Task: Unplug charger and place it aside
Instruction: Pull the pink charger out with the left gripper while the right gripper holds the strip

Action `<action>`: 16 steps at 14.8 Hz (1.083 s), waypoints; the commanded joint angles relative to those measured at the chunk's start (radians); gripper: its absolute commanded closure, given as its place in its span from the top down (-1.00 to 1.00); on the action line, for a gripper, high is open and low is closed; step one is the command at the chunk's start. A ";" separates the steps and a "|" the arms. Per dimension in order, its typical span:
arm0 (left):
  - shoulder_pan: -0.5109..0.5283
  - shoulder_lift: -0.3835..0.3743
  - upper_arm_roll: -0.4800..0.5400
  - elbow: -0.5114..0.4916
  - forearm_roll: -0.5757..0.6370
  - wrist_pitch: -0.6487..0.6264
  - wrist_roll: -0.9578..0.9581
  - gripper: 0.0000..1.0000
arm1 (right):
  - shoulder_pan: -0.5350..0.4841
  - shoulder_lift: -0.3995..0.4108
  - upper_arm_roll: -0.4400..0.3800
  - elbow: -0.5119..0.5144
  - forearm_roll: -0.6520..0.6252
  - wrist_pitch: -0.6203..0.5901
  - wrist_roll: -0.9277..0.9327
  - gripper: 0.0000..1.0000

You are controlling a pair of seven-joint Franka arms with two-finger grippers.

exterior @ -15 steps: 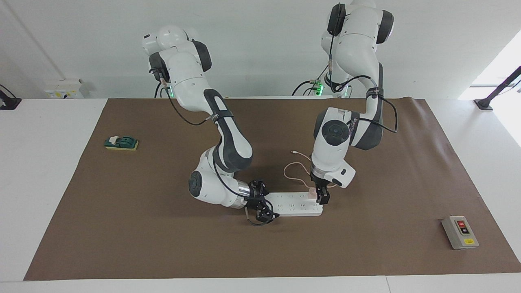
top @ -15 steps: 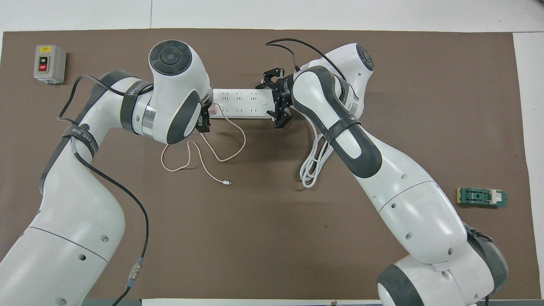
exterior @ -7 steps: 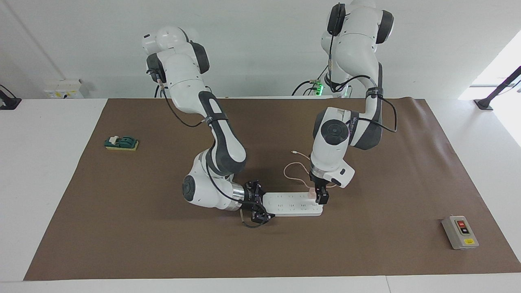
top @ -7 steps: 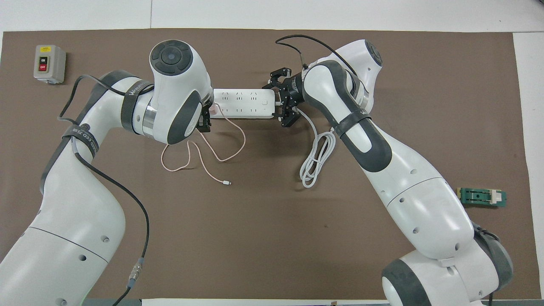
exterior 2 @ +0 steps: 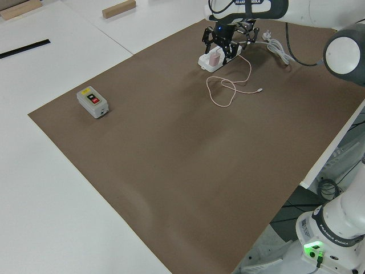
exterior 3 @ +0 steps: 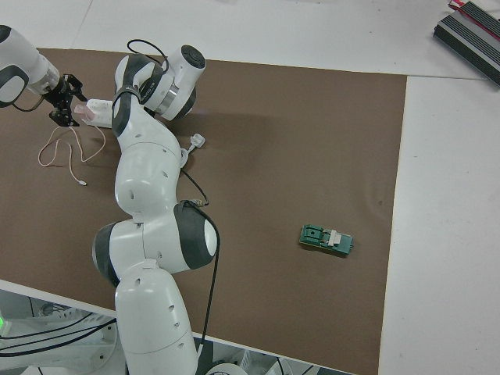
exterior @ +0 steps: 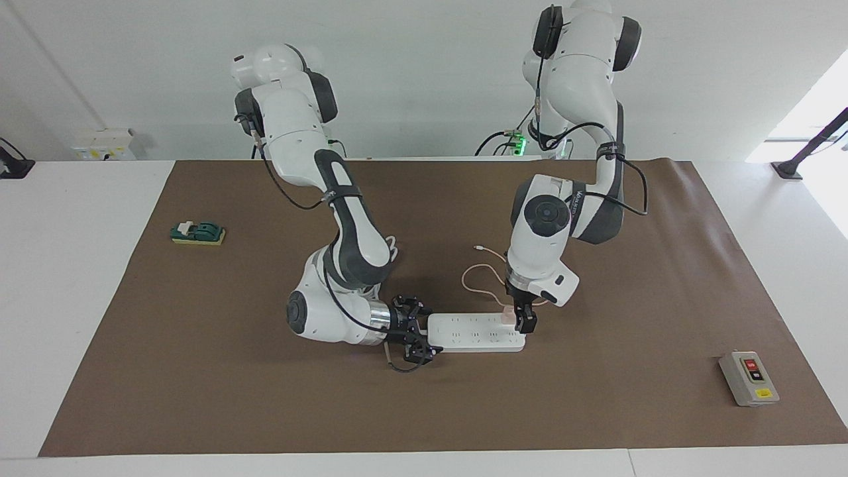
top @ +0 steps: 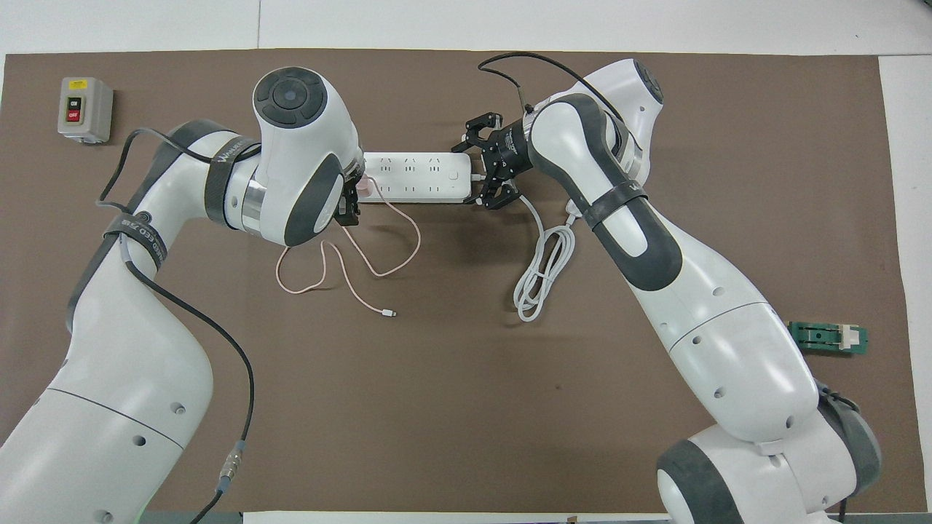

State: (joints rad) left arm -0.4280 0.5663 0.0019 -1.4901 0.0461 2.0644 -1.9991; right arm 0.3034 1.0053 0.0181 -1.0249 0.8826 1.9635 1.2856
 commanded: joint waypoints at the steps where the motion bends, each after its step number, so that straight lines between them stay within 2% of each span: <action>1: 0.002 0.017 0.004 0.024 -0.025 0.003 0.031 0.87 | 0.022 0.029 0.002 0.034 0.010 0.055 -0.015 1.00; 5: 0.002 0.017 0.004 0.022 -0.025 0.003 0.034 0.87 | 0.031 0.033 0.002 0.028 0.010 0.090 -0.022 1.00; 6: 0.002 0.015 0.004 0.022 -0.025 0.003 0.034 0.87 | 0.031 0.032 0.002 0.025 0.012 0.103 -0.023 0.93; 9: 0.002 0.015 0.004 0.022 -0.023 0.011 0.048 0.85 | 0.029 0.036 0.002 0.009 0.015 0.117 -0.048 0.40; 14: 0.002 0.015 0.004 0.022 -0.025 0.011 0.048 0.59 | 0.031 0.036 0.002 -0.001 0.016 0.137 -0.051 0.39; 15: 0.002 0.015 0.004 0.022 -0.025 0.011 0.048 0.50 | 0.031 0.036 0.002 -0.001 0.016 0.137 -0.051 0.39; 16: 0.002 0.015 0.004 0.022 -0.025 0.007 0.048 -0.06 | 0.031 0.036 0.002 -0.001 0.016 0.137 -0.051 0.39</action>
State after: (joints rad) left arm -0.4278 0.5663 0.0023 -1.4897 0.0372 2.0687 -1.9715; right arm 0.3318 1.0101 0.0176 -1.0257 0.8828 2.0130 1.2857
